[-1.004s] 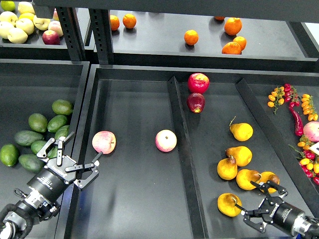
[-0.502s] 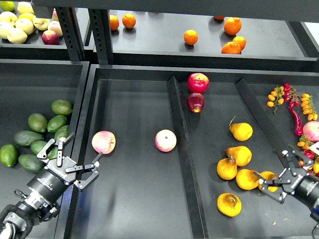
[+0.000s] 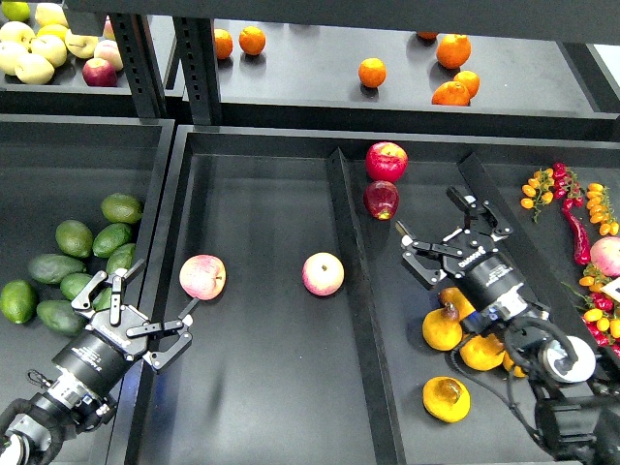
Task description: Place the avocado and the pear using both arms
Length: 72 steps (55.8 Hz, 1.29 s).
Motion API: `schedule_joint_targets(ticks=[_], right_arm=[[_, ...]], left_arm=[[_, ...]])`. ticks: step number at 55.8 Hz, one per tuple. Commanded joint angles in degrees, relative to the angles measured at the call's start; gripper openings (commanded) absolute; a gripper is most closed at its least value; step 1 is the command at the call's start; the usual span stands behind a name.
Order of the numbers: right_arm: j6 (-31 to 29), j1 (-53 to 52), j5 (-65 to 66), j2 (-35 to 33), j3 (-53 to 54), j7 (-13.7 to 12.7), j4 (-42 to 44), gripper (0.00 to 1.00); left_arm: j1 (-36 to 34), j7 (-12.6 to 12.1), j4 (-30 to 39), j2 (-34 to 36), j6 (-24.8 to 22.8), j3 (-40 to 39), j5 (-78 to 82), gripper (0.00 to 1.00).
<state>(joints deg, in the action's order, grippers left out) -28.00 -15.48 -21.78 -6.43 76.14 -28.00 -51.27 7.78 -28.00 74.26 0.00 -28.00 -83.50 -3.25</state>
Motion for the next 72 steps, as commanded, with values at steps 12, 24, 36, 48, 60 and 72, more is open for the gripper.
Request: schedule_joint_targets(ticks=[12, 24, 36, 48, 60, 72], right_arm=[[4.45, 3.87, 0.59, 6.43, 0.15, 0.00, 0.03, 1.00], [4.01, 7.82, 1.47, 6.43, -6.34, 6.54, -0.67, 1.00], [0.14, 13.01, 1.47, 6.43, -10.75, 9.19, -5.33, 1.00], [0.41, 16.53, 1.65, 6.43, -5.57, 10.15, -14.29, 1.00], [3.66, 16.71, 6.92, 6.43, 0.24, 15.87, -18.69, 1.00], [5.33, 16.27, 8.33, 6.43, -0.64, 16.39, -20.18, 0.99]], left_arm=[[0.05, 0.00, 0.00, 0.00, 0.00, 0.09, 0.00, 0.99], [0.05, 0.00, 0.27, 0.00, 0.00, 0.09, -0.09, 0.99], [0.05, 0.00, 0.97, 0.00, 0.00, 0.09, -0.18, 1.00], [-0.74, 0.40, 5.10, 0.00, 0.00, -1.31, -0.27, 0.99], [-6.10, 2.07, 5.10, 0.00, 0.00, -2.90, 0.08, 0.99], [-13.93, 6.64, 4.84, 0.00, 1.10, -3.51, 0.35, 0.99]])
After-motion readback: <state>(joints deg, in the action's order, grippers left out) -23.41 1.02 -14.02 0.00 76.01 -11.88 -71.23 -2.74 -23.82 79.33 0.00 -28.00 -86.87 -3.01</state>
